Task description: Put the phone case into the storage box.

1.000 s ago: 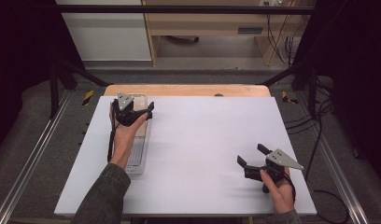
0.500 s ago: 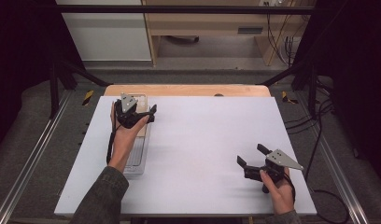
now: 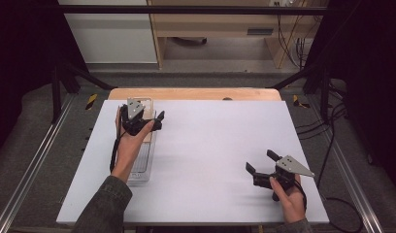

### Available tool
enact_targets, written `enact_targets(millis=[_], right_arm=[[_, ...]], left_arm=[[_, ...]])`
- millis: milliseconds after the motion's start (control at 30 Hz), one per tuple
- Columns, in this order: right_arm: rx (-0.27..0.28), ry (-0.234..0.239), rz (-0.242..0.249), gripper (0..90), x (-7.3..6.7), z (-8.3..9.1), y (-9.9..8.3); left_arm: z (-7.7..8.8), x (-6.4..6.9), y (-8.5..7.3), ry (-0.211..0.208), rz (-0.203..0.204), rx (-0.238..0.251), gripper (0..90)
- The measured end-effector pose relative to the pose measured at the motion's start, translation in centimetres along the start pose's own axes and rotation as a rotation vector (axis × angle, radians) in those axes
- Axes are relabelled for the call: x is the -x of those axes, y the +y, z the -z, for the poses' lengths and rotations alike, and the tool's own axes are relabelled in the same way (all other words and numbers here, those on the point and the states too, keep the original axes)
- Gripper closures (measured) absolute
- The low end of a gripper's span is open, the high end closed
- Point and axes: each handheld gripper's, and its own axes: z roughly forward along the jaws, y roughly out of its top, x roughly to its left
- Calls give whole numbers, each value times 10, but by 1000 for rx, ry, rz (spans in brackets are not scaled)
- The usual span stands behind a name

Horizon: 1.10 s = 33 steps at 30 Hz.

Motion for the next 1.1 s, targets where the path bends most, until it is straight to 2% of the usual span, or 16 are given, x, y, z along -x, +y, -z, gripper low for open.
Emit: enact_targets(millis=[133,233,267,467,600,967,1067,1100], right_arm=[[-1,1,1,37,-1,0,0],[0,1,-1,37,-1,0,0],[0,2,0,37,-1,0,0],[-1,1,1,37,-1,1,0],[0,2,3,37,-2,0,0],[-1,1,4,37,-2,0,0],[-1,0,4,35,-2,0,0],[-1,0,4,35,-2,0,0]], left_arm=[[3,6,2,-19,-38,-2,34],[4,8,3,-24,-46,0,34],[5,10,4,-28,-68,11,34],[8,18,6,-51,-98,2,34],[12,29,7,-75,-172,-2,33],[18,42,12,-116,-220,8,33],[21,48,14,-130,-260,6,31],[21,48,14,-130,-260,6,31]])
